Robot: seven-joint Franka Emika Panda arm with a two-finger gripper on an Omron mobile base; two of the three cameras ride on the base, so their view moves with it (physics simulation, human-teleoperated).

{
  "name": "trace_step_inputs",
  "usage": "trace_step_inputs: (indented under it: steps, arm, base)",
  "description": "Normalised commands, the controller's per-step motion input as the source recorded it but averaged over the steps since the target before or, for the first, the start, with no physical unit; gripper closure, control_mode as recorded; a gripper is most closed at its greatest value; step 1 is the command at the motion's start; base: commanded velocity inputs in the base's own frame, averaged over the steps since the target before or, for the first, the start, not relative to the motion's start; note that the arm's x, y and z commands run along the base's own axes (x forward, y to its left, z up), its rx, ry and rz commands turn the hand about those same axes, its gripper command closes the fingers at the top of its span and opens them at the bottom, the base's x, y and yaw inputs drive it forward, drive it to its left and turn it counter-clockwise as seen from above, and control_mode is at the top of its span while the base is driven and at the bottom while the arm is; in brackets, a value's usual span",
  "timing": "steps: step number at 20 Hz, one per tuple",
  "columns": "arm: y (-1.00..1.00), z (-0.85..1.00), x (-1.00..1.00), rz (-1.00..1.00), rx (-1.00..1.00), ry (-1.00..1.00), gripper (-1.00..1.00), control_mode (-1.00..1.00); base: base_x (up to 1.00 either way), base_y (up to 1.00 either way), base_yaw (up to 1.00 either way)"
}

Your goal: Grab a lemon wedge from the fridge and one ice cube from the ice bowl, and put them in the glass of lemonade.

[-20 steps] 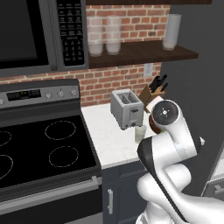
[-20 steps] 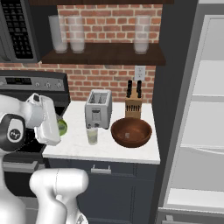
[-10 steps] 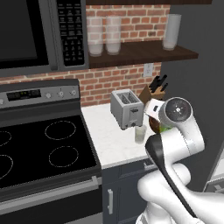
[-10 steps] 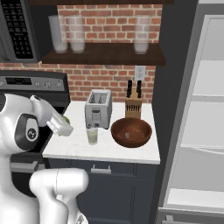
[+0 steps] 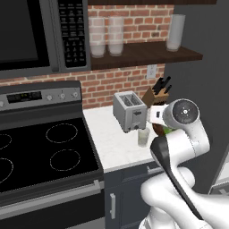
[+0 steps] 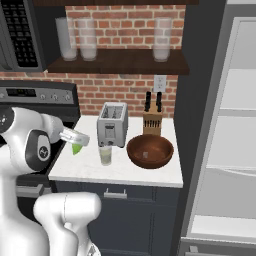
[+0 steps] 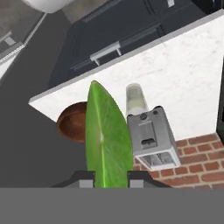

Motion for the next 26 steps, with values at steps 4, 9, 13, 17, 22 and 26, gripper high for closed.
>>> trace_step_inputs:
  steps: [4, 9, 13, 17, 22, 26]
  arm:
    - [0.02, -0.16, 0.23, 0.0, -0.1, -0.04, 1.0, -1.0]
    - [0.0, -0.07, 0.33, 0.0, -0.02, -0.03, 1.0, -1.0]
    - [0.0, -0.11, 0.37, -0.02, 0.0, 0.0, 1.0, -1.0]
    - [0.0, -0.16, 0.28, -0.01, 0.0, 0.0, 1.0, -1.0]
    - [0.0, -0.16, 0.19, 0.0, 0.0, 0.0, 1.0, -1.0]
    - [0.0, -0.14, 0.13, 0.0, 0.0, 0.0, 1.0, -1.0]
  base:
    - [0.0, 0.0, 0.0]
    - [0.0, 0.0, 0.0]
    - [0.0, 0.0, 0.0]
    - [0.0, 0.0, 0.0]
    - [0.0, 0.0, 0.0]
    - [0.0, 0.0, 0.0]
